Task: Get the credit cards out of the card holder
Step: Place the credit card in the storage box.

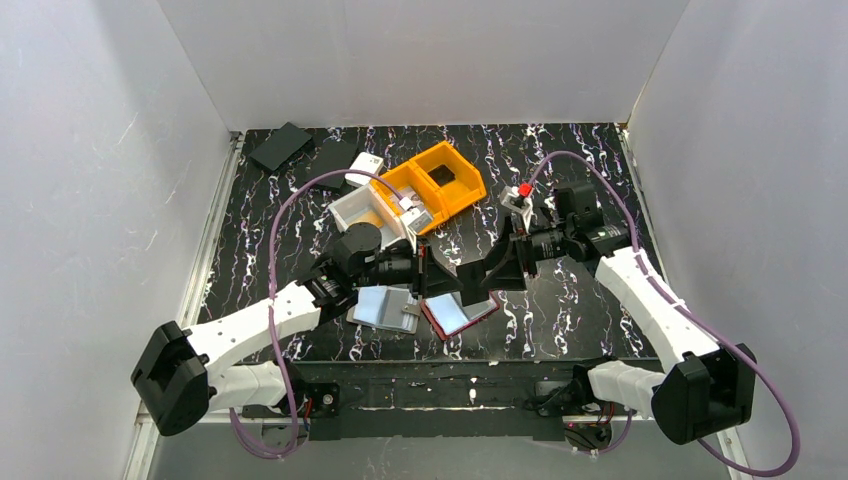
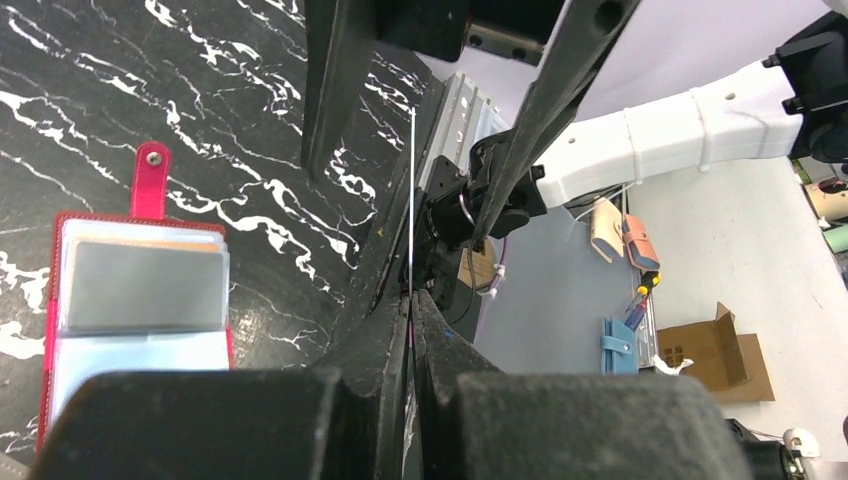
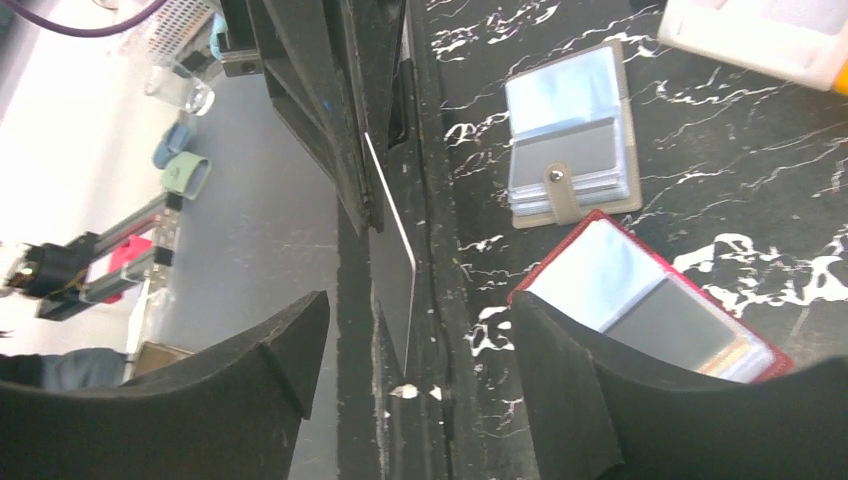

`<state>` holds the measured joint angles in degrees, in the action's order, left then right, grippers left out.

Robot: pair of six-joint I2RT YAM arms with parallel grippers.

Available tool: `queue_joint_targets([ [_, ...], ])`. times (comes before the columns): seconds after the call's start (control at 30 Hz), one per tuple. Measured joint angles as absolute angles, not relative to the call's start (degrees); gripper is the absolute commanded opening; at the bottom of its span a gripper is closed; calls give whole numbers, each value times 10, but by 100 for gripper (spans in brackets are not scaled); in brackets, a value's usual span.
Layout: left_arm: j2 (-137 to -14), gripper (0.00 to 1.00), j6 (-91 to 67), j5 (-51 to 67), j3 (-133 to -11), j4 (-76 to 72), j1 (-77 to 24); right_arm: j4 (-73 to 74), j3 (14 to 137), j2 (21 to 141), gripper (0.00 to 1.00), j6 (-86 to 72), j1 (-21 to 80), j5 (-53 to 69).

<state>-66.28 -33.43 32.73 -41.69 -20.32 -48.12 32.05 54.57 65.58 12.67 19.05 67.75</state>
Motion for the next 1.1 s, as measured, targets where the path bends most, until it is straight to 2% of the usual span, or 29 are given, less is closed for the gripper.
queue_joint_targets([
  [0.07,-667,0,-334,327,-424,-205,-484,317,546,661,61,123,196,681],
  [0.1,-669,0,-334,328,-427,-206,-486,316,546,663,37,122,197,683],
  [0.17,-672,0,-335,328,-428,-209,-488,309,546,668,9,121,200,700],
  [0.2,-673,0,-336,327,-428,-209,-489,307,546,670,1,117,200,710],
  [0.23,-673,9,-336,326,-428,-210,-489,306,546,671,1,119,200,715],
  [0.4,-668,75,-352,296,-425,-213,-488,317,548,671,1,148,200,735],
  [0.43,-661,91,-361,284,-418,-216,-488,338,554,671,1,173,200,725],
  [0.47,-646,97,-379,266,-402,-220,-487,365,564,671,1,206,200,710],
  [0.57,-589,98,-431,223,-352,-222,-474,454,625,672,1,328,203,632],
  [0.7,-503,98,-549,194,-280,-229,-438,500,694,667,1,485,204,524],
  [0.73,-493,98,-588,192,-267,-238,-429,510,700,655,1,577,204,472],
  [0.83,-502,98,-717,193,-241,-277,-421,514,698,641,1,667,204,421],
  [0.97,-555,97,-846,194,-245,-313,-425,445,631,557,1,840,206,331],
  [1.1,-603,95,-915,175,-290,-327,-449,356,524,430,1,954,209,306],
])
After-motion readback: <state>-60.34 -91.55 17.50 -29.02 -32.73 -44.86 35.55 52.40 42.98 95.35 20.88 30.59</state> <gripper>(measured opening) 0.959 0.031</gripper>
